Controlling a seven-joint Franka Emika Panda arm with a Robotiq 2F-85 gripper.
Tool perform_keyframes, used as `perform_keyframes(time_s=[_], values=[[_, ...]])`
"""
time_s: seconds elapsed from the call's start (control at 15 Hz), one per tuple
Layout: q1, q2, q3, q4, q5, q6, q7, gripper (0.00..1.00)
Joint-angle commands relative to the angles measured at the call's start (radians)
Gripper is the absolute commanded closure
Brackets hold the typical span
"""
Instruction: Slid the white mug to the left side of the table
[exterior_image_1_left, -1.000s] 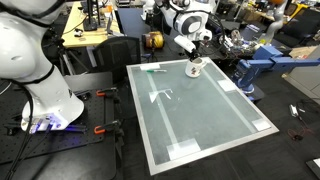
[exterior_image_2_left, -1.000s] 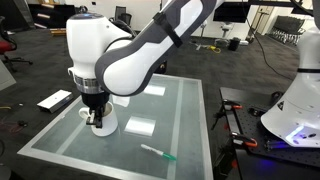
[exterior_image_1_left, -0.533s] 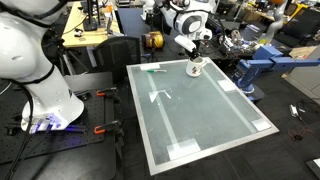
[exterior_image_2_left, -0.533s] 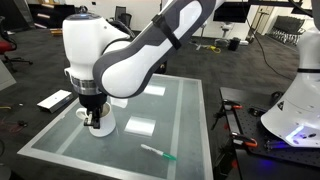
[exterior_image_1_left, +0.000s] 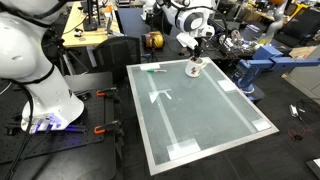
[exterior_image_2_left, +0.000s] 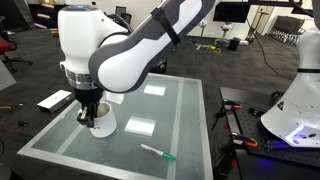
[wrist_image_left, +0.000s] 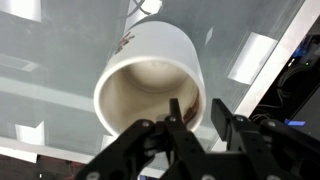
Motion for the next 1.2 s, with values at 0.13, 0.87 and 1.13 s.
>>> perform_keyframes(time_s=[0.13, 0.87, 1.13], values=[[0.012, -0.056, -0.012, -0.026, -0.029, 0.012, 0.040, 0.24], [0.045, -0.325, -0.059, -0.272, -0.101, 0.061, 0.217, 0.00], [0.045, -0.483, -0.084, -0.434, -0.154, 0.088, 0.358, 0.00]])
